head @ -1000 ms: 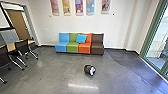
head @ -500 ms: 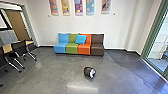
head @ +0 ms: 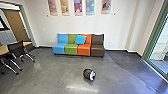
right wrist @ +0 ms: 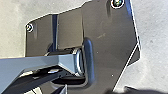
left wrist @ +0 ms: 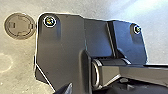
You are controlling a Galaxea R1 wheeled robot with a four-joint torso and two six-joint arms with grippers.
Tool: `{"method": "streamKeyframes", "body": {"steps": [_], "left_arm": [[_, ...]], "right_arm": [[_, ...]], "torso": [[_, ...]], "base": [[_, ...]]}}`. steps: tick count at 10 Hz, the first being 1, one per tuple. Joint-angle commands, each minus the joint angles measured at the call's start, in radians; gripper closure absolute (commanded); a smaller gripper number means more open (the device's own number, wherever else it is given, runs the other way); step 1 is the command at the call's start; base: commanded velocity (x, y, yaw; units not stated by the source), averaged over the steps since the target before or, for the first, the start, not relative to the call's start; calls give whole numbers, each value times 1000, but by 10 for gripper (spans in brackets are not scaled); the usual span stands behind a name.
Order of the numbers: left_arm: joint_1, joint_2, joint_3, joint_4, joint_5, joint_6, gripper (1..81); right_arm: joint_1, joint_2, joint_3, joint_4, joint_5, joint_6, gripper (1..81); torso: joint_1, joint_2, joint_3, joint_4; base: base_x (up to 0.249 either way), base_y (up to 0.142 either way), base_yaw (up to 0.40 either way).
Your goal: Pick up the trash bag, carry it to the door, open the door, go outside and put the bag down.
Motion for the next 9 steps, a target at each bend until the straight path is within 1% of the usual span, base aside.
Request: {"method": "streamKeyframes", "body": {"steps": [1,5,9], "left_arm": [[-46,-7,4,8,50,3,10],[-46,-7,2,8,50,3,10],[-46,-7,4,8,50,3,10]], "right_arm": [[28,-7,5,-5,-56,-3,10],[29,-7,5,-3,-56,-3,10],[33,-9,5,-2,-56,-3,10]], "torso": [[0,0,0,0],[0,0,0,0],[0,0,0,0]], "base": [[185,0,0],[184,67,0],[184,0,0]]}}
